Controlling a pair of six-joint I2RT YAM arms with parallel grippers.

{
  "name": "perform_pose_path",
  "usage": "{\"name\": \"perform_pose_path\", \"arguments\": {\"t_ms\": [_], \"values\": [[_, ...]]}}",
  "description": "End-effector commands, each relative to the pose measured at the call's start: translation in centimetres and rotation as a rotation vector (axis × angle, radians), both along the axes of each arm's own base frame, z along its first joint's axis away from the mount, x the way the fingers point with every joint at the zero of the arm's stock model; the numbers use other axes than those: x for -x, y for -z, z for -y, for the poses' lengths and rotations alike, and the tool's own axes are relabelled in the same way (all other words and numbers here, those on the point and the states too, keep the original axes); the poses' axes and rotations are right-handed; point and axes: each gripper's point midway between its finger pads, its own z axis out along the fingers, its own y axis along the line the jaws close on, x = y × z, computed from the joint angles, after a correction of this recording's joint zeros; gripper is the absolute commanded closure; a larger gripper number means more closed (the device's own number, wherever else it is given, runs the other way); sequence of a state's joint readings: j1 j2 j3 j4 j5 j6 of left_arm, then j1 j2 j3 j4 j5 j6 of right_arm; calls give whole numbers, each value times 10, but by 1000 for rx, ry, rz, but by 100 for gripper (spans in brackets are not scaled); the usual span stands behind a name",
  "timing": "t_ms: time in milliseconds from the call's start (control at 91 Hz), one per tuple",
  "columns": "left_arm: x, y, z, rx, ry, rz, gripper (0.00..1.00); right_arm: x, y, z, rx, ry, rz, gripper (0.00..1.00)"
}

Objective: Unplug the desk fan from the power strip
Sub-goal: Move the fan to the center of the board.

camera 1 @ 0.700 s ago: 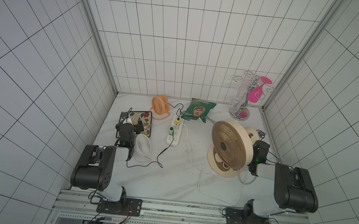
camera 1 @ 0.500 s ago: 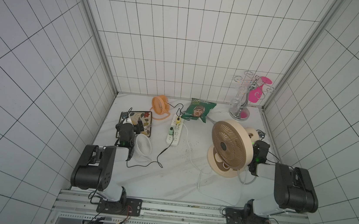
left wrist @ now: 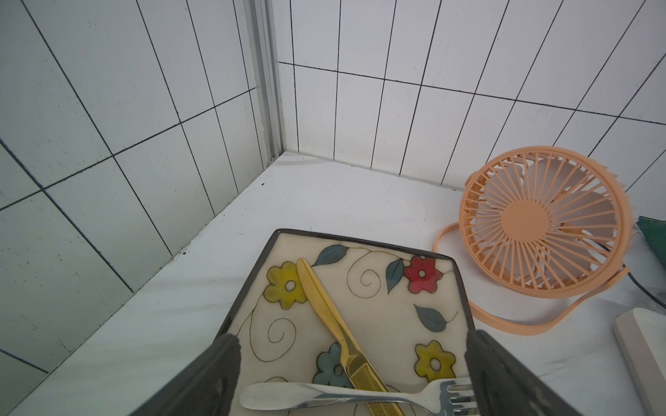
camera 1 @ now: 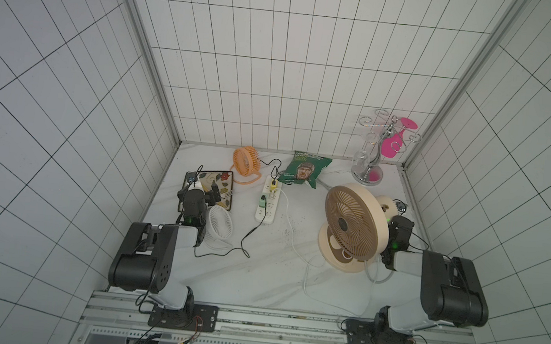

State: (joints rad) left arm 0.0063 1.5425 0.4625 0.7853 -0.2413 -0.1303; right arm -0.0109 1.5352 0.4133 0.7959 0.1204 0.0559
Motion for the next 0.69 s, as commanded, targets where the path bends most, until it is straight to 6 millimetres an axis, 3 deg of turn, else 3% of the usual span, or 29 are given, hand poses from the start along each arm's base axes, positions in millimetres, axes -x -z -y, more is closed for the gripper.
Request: {"name": "perform_pose_path", "arguments": {"t_ms": [0, 176, 517, 594, 682], "values": [[6, 13, -2, 2, -11, -37, 1, -1, -18, 6, 7, 37, 52, 1], [13, -12, -17, 40, -79, -44, 1, 22, -53, 39, 12, 241, 24, 1], [28, -79, -27, 29, -133, 34, 1, 94, -122, 86, -60, 591, 210, 1], [31, -96, -28, 48, -142, 73, 1, 116, -128, 102, -127, 742, 200, 1], [34, -112, -29, 92, -157, 104, 1, 112, -140, 95, -135, 648, 148, 1]]}}
